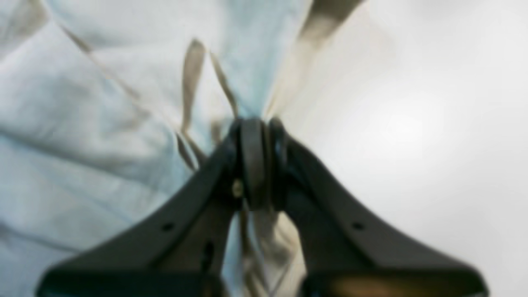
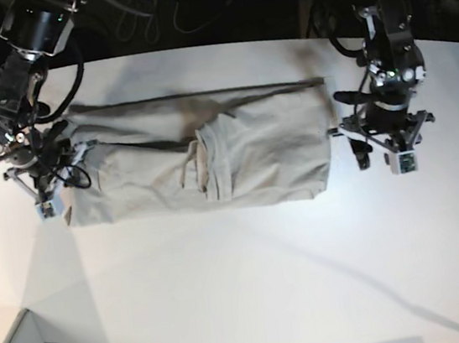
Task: Layout the t-shirt on the table in an organized manner, then fold the t-shirt properly
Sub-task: 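Fold the strip's end held by the right gripper over toward the left gripper, then open the right gripper and lift it off the folded bundle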
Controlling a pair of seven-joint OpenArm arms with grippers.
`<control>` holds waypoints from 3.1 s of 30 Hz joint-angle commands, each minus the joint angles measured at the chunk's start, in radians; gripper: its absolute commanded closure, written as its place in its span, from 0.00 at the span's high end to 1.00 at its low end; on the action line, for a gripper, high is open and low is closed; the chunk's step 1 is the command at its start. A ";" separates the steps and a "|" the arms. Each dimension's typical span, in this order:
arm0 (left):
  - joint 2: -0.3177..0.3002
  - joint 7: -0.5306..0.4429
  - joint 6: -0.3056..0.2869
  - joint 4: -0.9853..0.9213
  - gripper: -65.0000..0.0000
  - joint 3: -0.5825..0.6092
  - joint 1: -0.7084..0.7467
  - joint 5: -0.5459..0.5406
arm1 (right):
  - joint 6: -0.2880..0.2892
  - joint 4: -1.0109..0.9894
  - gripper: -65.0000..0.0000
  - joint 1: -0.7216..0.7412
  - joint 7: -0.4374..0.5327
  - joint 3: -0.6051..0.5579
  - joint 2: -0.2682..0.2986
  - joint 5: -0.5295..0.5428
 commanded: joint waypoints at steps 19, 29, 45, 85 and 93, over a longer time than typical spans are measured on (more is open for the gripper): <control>-0.002 -0.027 0.003 -0.161 0.44 -0.072 -0.069 -0.005 | -0.010 0.435 0.00 -0.148 0.024 -0.476 -0.135 0.016; 0.000 -0.021 0.003 -0.161 0.44 -0.070 -0.070 -0.005 | -0.010 0.343 0.00 -0.070 0.026 -0.825 -0.133 0.016; -0.003 -0.021 0.003 -0.161 0.44 -0.078 -0.067 -0.005 | -0.010 -0.036 0.00 0.084 0.101 -1.025 -0.142 0.020; -0.011 -0.019 0.002 -0.098 0.50 -0.364 -0.055 -0.005 | -0.010 0.039 0.54 0.004 0.104 -0.862 -0.104 0.017; -0.003 -0.019 0.002 -0.098 0.50 -0.362 -0.044 -0.005 | -0.010 -0.139 0.54 0.122 0.149 -1.053 -0.136 0.019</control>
